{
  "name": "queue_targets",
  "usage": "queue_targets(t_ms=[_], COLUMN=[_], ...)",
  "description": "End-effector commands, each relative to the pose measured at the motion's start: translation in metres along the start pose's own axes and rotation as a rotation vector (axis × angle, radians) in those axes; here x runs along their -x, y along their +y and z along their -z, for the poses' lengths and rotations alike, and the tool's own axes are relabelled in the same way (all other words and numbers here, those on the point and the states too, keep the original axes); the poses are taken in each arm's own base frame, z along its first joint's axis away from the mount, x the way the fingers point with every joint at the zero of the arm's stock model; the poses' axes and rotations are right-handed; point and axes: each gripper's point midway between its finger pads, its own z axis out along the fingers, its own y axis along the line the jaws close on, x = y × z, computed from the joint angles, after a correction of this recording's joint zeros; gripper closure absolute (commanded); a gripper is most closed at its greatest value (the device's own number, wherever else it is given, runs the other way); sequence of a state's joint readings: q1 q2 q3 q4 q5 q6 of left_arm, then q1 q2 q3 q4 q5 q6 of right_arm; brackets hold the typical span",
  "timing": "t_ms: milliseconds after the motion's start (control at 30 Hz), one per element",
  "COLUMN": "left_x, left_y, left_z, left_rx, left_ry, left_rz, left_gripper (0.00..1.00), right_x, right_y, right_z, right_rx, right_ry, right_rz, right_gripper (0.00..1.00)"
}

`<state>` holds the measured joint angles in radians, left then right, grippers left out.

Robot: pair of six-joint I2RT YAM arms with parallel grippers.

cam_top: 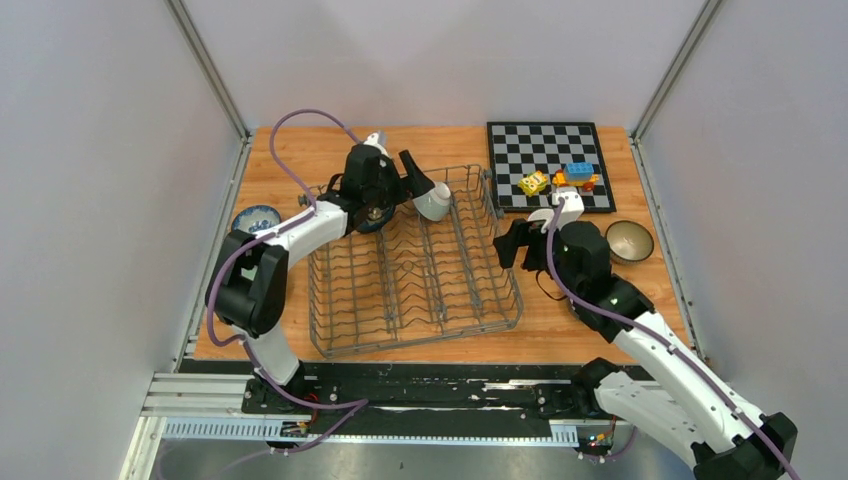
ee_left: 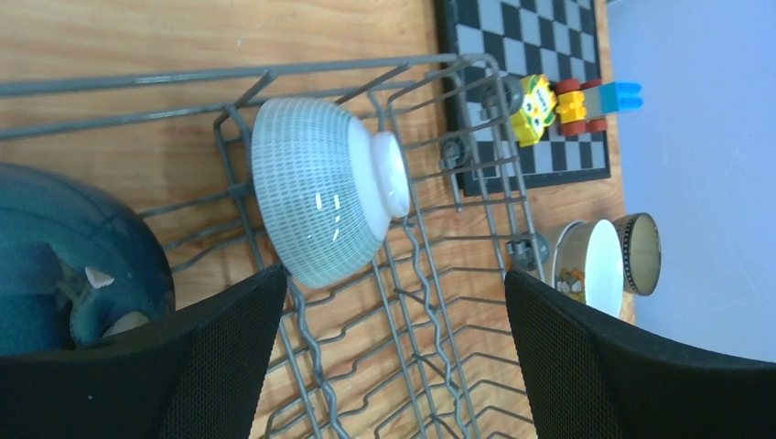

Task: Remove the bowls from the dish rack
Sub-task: Pick up the bowl from the dish rack.

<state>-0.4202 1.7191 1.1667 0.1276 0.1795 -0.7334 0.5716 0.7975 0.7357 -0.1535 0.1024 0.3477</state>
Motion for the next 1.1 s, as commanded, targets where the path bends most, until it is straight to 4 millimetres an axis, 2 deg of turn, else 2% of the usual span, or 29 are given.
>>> queue_targets(t_ms=[0, 133, 300, 500, 633, 867, 1067], left_x=[-0.011, -0.019, -0.022, -0.024, -0.023, -0.021, -0.026], left_y=[0.016, 0.033, 0.034, 0.041, 0.040, 0.027, 0.024], left_z=[-0.003, 0.000, -0.014, -0.030, -0.038, -0.047, -0.051], left_rx=[0.071, 0.132, 0.124, 0.149, 0.127, 0.047, -0.001], left_ry=[0.030, 0.021, 0.043, 0.065, 0.061, 0.054, 0.046], left_rz=[0.063, 0.091, 0.084, 0.084, 0.088, 0.094, 0.116], left_gripper=[0.10, 0.10, 0.10, 0.12, 0.13, 0.21, 0.28], right_x=[-0.021, -0.024, -0.019, -0.003, 0.013, 0.028, 0.026], right_y=[0.003, 0.004, 0.008, 0.012, 0.008, -0.002, -0.022], right_z=[0.003, -0.002, -0.007, -0.013, -0.027, -0.074, -0.135], right_rx=[0.028, 0.031, 0.044, 0.032, -0.035, -0.148, -0.167], right_ry=[0.032, 0.046, 0.041, 0.017, 0.003, 0.013, 0.055], right_rz=[-0.032, -0.034, -0.036, -0.061, -0.088, -0.154, -0.270], right_gripper=[0.11, 0.11, 0.11, 0.11, 0.10, 0.16, 0.28])
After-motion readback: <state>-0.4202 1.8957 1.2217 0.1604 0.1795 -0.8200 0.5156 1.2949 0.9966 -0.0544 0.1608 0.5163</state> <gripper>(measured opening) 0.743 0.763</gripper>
